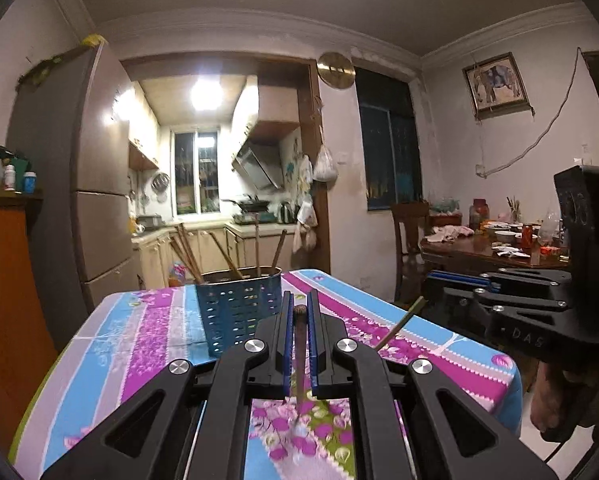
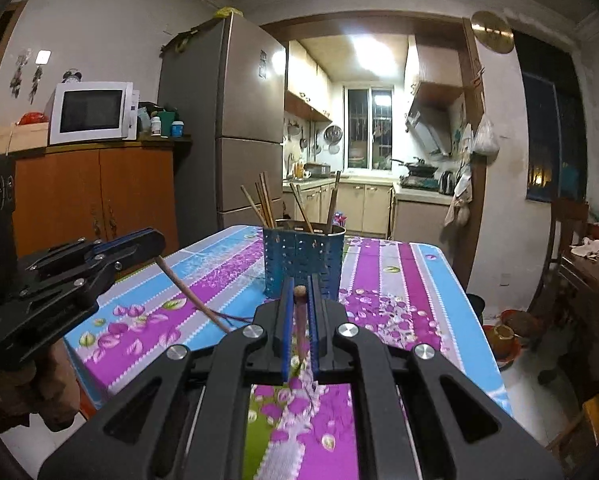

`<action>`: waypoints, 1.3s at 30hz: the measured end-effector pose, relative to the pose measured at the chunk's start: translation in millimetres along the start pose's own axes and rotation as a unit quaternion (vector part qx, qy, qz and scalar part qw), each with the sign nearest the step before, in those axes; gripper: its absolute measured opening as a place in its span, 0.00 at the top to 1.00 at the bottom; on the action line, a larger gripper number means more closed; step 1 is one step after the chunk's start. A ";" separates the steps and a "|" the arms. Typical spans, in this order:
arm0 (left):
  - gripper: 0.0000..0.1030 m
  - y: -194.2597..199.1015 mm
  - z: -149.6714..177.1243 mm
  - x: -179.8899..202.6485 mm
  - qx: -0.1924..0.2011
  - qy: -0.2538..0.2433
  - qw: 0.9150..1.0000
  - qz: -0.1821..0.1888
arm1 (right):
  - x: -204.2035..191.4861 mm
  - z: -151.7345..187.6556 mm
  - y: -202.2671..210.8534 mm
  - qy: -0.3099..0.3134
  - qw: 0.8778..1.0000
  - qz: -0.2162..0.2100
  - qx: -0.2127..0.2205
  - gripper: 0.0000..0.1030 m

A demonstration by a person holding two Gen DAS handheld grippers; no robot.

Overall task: Organize utensils
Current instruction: 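Lift the chopstick with the left tool and carry it over the holder, then lower the chopstick into the holder with the left tool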

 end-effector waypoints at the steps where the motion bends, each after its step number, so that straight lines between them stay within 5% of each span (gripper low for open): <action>1: 0.93 -8.3 -5.5 -0.5 -0.002 -0.005 1.000 -0.001 | 3.1 -6.2 -7.5 -0.004 1.000 -0.002 -0.005 0.95; 15: 0.93 -50.3 -49.4 -30.7 -0.021 -0.001 1.000 0.004 | 9.4 -56.0 -46.4 -0.003 0.999 -0.028 -0.018 0.95; 39: 0.93 -144.7 -173.0 -89.2 0.010 0.007 0.999 -0.037 | 39.6 -205.6 -138.5 -0.001 0.999 -0.033 0.024 0.95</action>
Point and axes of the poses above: each gripper's, at about its wrist camera, not at the fingertips, and y roughly against the way its jaws point, x to its right, z to its underside, the point moved 1 cm from there along -y, roughly the way its jaws point, and after that the axes turned 12 degrees about x, right-handed, at the moved point
